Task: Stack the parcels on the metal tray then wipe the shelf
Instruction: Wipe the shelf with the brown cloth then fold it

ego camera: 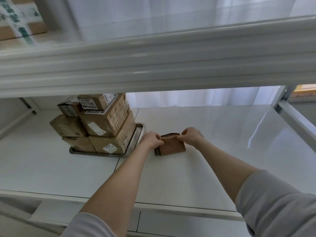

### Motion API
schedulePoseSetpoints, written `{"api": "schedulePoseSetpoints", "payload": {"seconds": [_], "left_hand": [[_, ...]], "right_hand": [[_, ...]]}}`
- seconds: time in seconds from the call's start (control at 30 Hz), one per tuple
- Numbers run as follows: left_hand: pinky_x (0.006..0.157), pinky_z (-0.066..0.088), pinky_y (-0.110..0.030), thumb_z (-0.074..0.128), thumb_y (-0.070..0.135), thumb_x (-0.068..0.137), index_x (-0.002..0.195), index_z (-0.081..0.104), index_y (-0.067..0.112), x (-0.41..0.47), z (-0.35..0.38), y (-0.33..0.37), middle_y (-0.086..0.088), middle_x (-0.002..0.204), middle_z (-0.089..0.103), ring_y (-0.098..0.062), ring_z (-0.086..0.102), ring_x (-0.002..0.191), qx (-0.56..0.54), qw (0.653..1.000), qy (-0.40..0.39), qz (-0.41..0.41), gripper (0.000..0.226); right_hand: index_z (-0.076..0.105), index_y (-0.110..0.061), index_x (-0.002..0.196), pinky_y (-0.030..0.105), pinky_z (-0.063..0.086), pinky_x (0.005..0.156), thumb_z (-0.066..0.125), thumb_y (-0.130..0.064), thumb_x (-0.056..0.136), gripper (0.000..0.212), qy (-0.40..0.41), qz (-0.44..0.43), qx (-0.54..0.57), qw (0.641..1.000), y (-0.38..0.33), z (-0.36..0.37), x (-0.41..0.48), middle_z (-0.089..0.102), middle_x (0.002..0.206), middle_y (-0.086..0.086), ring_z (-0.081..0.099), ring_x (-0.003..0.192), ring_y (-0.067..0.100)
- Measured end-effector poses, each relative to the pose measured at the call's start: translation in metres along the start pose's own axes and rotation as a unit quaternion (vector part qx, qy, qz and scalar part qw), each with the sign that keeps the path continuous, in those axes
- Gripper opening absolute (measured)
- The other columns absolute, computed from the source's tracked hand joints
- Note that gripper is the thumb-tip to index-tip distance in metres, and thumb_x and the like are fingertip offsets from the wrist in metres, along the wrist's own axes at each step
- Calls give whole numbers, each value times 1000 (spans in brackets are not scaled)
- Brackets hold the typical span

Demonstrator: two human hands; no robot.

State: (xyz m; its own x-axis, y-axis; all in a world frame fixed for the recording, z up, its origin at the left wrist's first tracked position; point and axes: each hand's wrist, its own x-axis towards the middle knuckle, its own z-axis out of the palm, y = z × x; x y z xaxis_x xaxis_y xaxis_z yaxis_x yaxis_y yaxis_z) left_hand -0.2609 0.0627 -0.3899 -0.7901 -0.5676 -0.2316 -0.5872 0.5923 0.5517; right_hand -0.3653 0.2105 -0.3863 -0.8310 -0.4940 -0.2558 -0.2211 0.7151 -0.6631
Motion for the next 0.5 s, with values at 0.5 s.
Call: {"api": "schedulePoseSetpoints", "payload": {"seconds": [0.5], "left_hand": [[71, 44, -26, 55, 27, 81, 87, 62, 22, -1, -5, 4, -5, 99, 67, -24, 61, 94, 164, 983, -39, 78, 10]], "right_hand": [[70, -7, 80, 30, 41, 67, 58, -32, 81, 28, -116, -59, -139, 982, -6, -3, 8, 60, 76, 5, 54, 75, 21]]}}
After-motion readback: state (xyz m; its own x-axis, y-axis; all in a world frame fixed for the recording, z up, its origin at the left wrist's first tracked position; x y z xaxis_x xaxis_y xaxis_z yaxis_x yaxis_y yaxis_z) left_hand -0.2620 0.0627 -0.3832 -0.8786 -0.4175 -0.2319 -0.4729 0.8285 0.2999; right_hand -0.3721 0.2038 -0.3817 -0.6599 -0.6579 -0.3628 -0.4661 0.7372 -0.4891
